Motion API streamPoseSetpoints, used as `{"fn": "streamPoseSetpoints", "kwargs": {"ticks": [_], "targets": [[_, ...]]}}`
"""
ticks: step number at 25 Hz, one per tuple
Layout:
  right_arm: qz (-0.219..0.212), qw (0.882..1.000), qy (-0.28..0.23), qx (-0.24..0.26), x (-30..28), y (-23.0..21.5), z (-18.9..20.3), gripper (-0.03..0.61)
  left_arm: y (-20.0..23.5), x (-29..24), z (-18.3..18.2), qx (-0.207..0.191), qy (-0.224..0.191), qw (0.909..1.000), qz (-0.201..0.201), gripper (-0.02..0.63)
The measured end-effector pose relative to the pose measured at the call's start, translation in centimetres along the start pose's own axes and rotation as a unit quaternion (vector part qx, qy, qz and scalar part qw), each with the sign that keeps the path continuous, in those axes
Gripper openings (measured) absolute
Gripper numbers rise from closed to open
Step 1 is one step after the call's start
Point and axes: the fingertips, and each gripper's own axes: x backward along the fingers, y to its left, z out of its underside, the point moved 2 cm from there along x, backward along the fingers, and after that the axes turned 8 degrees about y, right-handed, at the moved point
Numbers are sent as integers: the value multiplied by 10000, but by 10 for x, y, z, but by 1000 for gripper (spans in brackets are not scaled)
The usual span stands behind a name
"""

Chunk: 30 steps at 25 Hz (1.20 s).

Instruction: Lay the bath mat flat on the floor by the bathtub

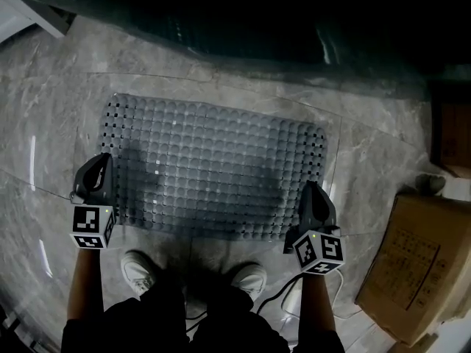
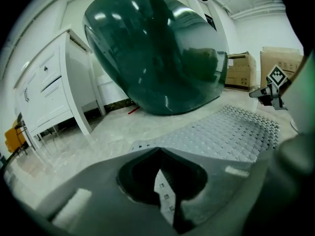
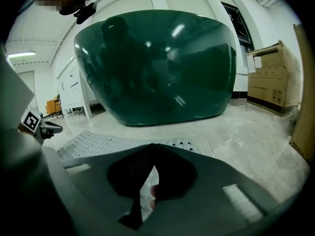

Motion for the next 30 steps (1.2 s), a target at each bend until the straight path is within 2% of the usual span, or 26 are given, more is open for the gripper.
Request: {"fn": "streamPoseSetpoints", "kwargs": {"ticks": [3,6,14,17,21,26,30], "targets": [[39,10000,-58,37,12,2,-17,26,0,9,-20,-137,-221,9997,-31,2],[33,9998,-162,101,27,8,-35,26,2,24,-35,-79,-407,9991,-66,2],[-75,9993,-283,213,97,20,-102,26,0,79,-87,-96,-449,9989,-87,0],[-63,9991,-374,209,124,19,-132,26,-1,106,-114,-256,-624,9977,-116,2],[-55,9986,-498,150,156,21,-177,26,1,139,-150,-204,-653,9977,-42,1],[-69,9981,-601,146,198,30,-231,26,1,188,-213,-451,-842,9954,-23,2],[-76,9974,-685,186,231,39,-272,26,9,231,-259,-445,-1005,9939,7,0]]}}
